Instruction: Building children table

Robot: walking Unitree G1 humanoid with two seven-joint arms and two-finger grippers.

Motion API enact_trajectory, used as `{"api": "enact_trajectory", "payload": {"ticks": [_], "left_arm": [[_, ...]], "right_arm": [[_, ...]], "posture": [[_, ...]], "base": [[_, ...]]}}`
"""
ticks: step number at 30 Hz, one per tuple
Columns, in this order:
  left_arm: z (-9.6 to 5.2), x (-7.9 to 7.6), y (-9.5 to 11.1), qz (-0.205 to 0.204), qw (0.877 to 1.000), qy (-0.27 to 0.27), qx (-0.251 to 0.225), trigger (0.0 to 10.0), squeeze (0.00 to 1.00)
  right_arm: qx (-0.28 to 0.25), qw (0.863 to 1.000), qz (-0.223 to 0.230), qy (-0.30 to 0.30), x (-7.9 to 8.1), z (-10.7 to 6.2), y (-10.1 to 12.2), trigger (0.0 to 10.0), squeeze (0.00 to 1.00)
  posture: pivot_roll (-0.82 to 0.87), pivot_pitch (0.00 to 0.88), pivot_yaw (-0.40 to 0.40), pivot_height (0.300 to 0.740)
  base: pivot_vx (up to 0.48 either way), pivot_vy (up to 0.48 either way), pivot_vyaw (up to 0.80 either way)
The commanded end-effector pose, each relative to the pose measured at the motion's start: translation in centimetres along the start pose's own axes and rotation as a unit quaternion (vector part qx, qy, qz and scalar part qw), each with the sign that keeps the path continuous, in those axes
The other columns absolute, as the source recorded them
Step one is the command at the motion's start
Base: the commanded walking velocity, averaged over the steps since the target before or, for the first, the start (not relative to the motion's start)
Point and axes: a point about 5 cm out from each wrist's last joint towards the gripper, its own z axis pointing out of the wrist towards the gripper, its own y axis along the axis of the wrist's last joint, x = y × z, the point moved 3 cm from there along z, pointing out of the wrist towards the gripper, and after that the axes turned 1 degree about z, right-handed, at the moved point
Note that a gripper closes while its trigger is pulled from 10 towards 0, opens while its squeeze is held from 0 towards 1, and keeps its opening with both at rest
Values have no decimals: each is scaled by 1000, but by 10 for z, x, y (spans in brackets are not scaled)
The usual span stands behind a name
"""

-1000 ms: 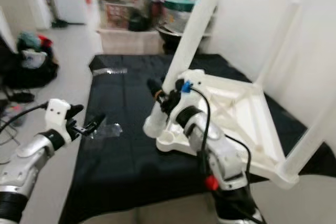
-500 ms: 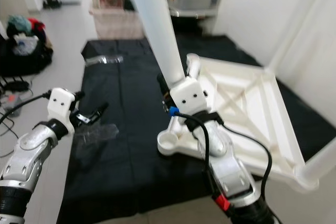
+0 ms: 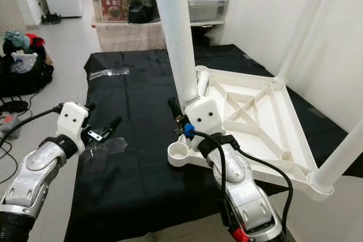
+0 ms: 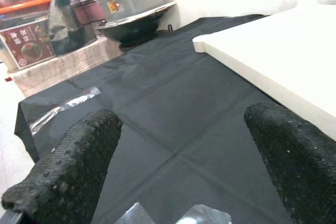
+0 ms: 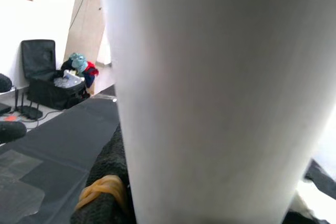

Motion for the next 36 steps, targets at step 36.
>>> {"api": "enact_trajectory", "payload": {"ticks": [36], "left_arm": [[3,-18,17,-18,999,-16,-38,10000,0]], "right_arm": [[-34,995,90,-22,-13,16,11,10000,0]], "posture": [[53,0,-48,740]], "base": [[192,-91,178]]}}
